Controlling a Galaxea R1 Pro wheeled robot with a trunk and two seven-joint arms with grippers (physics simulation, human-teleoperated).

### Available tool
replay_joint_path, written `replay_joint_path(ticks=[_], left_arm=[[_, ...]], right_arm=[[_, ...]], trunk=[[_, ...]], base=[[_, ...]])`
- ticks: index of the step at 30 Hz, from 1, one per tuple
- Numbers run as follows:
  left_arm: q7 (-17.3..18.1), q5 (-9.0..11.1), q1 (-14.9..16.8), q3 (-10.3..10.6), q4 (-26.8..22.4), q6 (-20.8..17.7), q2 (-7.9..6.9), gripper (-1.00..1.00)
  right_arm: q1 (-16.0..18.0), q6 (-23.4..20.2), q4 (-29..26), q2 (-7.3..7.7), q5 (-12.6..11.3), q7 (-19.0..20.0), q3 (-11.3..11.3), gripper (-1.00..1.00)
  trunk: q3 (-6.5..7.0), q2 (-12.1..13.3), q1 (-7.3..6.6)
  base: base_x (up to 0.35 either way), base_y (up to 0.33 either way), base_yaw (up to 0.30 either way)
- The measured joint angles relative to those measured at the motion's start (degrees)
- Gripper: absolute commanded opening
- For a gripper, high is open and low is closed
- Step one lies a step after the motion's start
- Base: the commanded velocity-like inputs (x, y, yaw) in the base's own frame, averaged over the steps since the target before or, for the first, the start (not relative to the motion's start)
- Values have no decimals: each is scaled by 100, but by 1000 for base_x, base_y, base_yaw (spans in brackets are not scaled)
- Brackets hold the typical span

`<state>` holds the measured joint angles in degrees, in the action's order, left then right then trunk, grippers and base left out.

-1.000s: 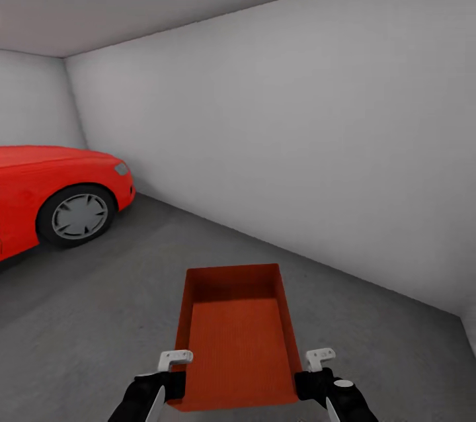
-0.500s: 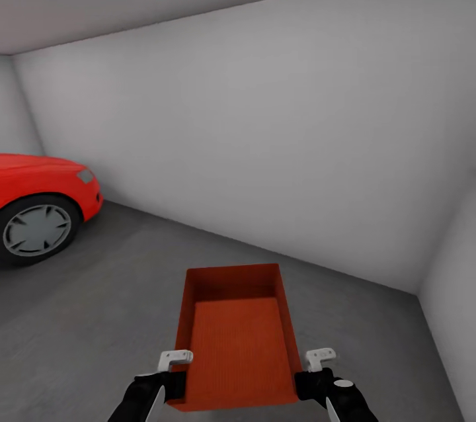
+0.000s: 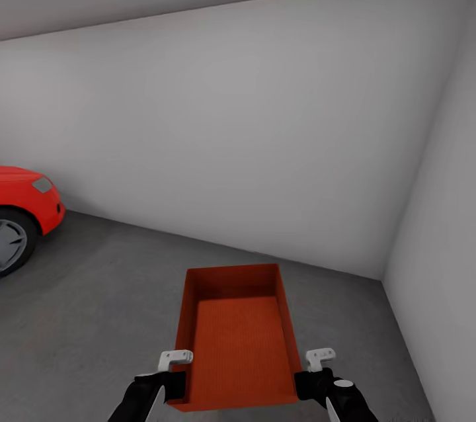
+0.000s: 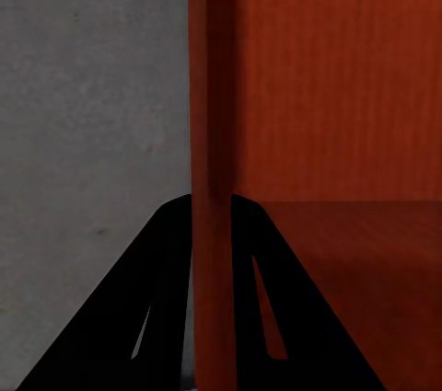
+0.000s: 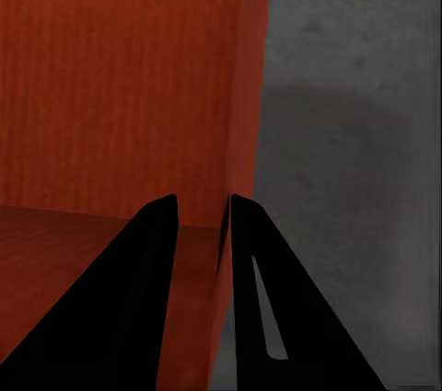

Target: Move the two storage containers from the living room to the garage. In the garage, place one container on the floor and stack the other container on top of it (either order is fine).

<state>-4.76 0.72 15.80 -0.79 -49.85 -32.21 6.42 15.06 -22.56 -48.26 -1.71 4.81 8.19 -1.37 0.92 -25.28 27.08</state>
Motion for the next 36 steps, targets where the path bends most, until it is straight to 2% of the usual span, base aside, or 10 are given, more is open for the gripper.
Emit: replay_joint_path(ticks=[6, 36], left_arm=[[0, 0, 0, 0, 0, 0, 0, -100], [0, 1, -1, 0, -1, 1, 0, -100]], right_arm=[[0, 0, 0, 1, 0, 0, -1, -100], [0, 0, -1, 0, 0, -1, -1, -100]], trunk=[[19, -1, -3], [112, -1, -3]], base=[[212, 0, -279], [324, 0, -268]])
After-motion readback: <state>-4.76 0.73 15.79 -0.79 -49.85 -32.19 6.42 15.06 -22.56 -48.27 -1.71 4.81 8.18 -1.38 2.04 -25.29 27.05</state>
